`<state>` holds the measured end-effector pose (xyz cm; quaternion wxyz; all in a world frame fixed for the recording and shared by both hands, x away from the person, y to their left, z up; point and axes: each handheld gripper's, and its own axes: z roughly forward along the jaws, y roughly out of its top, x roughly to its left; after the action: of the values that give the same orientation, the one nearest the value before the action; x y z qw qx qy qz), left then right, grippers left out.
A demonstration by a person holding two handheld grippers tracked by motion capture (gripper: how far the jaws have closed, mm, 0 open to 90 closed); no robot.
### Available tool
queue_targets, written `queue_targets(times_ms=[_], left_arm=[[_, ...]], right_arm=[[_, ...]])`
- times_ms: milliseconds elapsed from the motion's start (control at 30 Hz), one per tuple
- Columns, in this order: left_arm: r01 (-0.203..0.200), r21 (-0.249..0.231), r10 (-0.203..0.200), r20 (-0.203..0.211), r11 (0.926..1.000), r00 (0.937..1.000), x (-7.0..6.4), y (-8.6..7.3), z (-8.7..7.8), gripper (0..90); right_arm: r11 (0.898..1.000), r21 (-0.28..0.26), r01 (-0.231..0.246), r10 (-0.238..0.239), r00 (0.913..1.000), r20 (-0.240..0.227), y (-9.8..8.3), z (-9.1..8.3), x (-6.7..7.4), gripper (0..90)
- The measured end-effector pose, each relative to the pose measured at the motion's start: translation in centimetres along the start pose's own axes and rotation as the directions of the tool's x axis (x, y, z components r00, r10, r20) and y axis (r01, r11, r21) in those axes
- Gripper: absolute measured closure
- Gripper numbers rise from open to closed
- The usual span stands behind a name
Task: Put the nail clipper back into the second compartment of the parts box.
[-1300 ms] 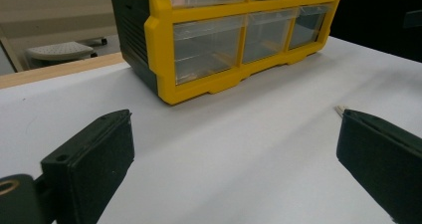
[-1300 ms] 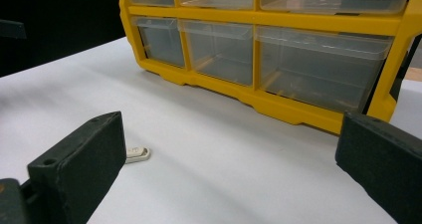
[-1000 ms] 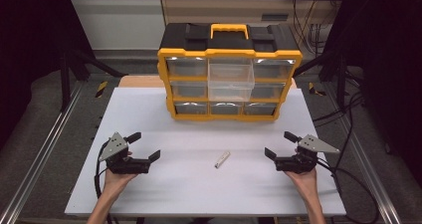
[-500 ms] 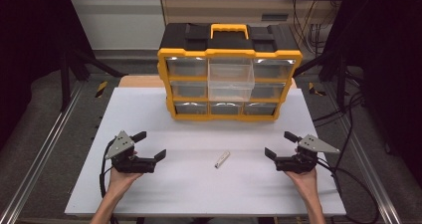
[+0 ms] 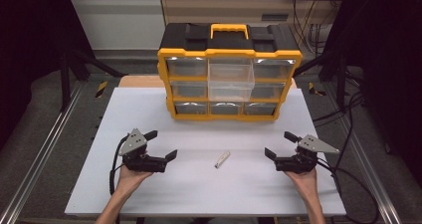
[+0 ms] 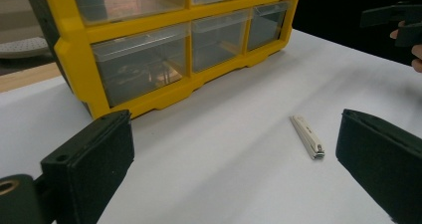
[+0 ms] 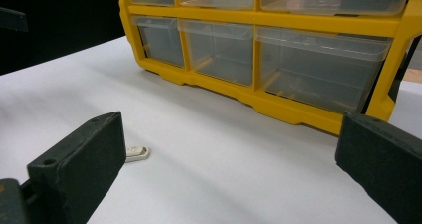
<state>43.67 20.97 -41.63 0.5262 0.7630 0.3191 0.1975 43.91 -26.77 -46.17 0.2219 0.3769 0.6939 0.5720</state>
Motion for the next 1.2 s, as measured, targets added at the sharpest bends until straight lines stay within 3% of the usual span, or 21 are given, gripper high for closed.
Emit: queue_targets(times_ms=[333,600,1200], left_arm=[[0.001,0.024,-0.002,0.019,0.9997,0.9998,-0.8,1.0,1.6,1.7],[-0.013,0.055,0.011,0.043,0.9984,0.9990,-2.2,2.0,3.4,1.7],[-0.030,0.116,0.021,0.084,0.9928,0.9963,-4.6,2.6,6.8,1.9]], right_arm=[[1.000,0.004,0.007,-0.007,1.0000,0.000,-0.1,0.1,0.0,0.4],[1.000,0.003,0.011,-0.011,0.9999,0.003,0.0,0.1,0.0,0.4],[1.000,0.004,0.015,-0.015,0.9998,0.009,0.0,0.0,0.0,0.3]])
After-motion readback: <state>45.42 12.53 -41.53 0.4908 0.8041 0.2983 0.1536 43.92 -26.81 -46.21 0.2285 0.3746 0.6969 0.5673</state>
